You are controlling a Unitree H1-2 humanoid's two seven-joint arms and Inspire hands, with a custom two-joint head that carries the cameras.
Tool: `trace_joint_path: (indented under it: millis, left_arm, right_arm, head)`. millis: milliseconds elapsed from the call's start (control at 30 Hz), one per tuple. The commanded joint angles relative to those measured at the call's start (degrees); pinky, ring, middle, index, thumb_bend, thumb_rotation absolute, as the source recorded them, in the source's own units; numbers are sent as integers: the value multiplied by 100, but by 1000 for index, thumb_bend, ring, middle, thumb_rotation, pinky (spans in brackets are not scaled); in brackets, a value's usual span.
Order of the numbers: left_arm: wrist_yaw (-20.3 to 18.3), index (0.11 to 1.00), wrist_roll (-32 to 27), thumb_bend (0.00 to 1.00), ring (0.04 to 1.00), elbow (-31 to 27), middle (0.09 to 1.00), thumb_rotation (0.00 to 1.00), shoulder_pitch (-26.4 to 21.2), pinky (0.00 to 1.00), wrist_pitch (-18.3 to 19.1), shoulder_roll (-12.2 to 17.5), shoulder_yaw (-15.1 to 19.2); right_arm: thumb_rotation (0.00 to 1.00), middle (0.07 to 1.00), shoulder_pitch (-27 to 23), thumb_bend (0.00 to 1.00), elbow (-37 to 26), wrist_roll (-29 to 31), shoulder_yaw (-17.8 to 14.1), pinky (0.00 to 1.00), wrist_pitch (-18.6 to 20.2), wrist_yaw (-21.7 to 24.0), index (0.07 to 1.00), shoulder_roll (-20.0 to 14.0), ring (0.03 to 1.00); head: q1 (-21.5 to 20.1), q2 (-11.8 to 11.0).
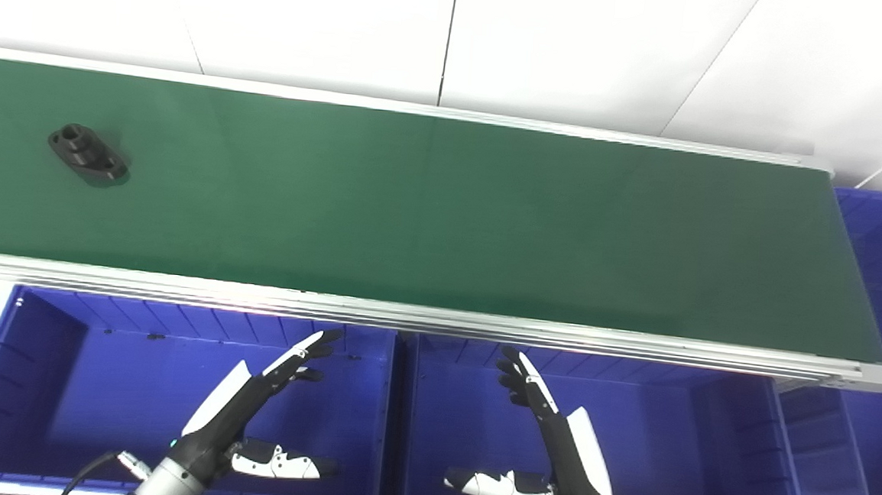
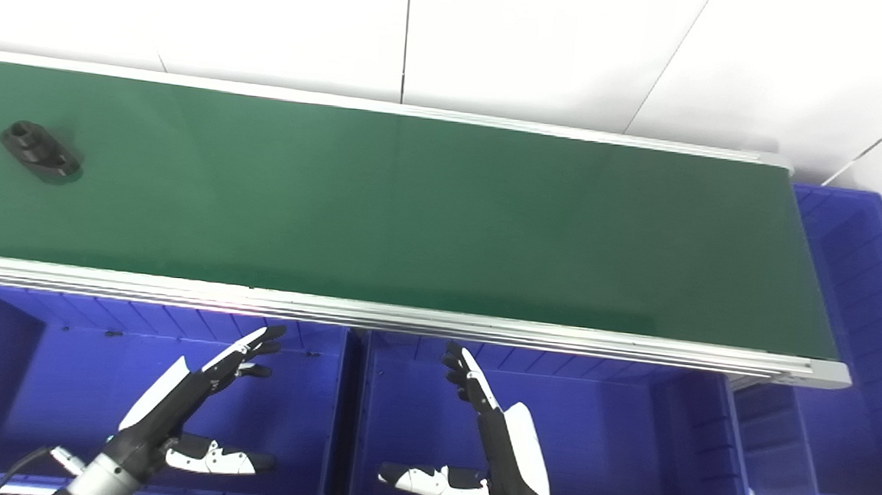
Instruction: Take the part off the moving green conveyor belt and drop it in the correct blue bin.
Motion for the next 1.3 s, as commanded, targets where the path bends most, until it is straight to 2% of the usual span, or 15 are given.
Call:
trace_joint_path:
  millis: [0,300,600,667,700,733,767,800,833,933,1067,1267]
  left_arm:
    - [97,920,-62,860,876,-101,911,551,14,820,-185,19,16]
    - [-57,925,-212,879,876,-87,913,565,62,818,-185,-36,102]
    - [-21,924,-146,886,873,-88,909,573,83,822,-185,-43,112]
    - [5,923,-125,881,875,-84,909,570,83,827,-185,-45,90]
    - [37,923,-86,879,875,-74,910,569,80,829,-185,-43,53]
    - [63,924,-56,877,881,-66,910,574,77,838,-185,-39,25]
    - [108,919,-13,885,879,-53,906,576,83,839,-185,-54,-17]
    - [151,917,17,887,879,-45,905,576,86,839,-185,-62,-53]
    - [214,915,61,890,877,-25,904,576,90,838,-185,-80,-103]
    - [367,897,140,887,859,61,891,546,69,803,-185,-109,-272]
    - [510,874,130,878,840,144,876,481,33,765,-185,-125,-448]
    - [798,866,278,893,824,253,864,520,-39,748,-185,-73,-664]
  right_arm:
    - [385,901,61,884,-168,39,-11,832,-303,-25,951,-18,866]
    - [403,905,109,893,-192,62,-4,829,-302,1,955,-74,874]
    - [388,902,120,886,-173,67,2,828,-365,-31,951,-76,869]
    - [390,902,119,886,-142,42,-7,830,-380,-49,952,-86,869]
    - [391,902,128,886,-136,43,-16,830,-393,-53,952,-100,869]
    - [395,903,135,884,-133,45,-23,830,-403,-55,952,-110,869]
    - [392,908,155,881,-113,109,-39,824,-425,-38,955,-136,875]
    - [391,910,169,881,-97,157,-52,823,-442,-23,956,-153,876]
    - [390,912,186,880,-50,231,-73,821,-509,-16,957,-181,879]
    - [379,915,177,875,188,294,-138,839,-827,-70,961,-280,891]
    - [397,923,147,876,385,310,-212,818,-996,-63,975,-338,899]
    - [389,923,125,883,549,346,-278,851,-1124,-40,981,-325,902]
  head:
    - [38,14]
    - [39,21]
    - [78,-8]
    - [201,-85]
    - [460,-200]
    - [460,-200]
    - [858,-393]
    - [858,-393]
    - [1204,-592]
    - [1640,-855]
    - [1928,-1087]
    - [1988,-1265]
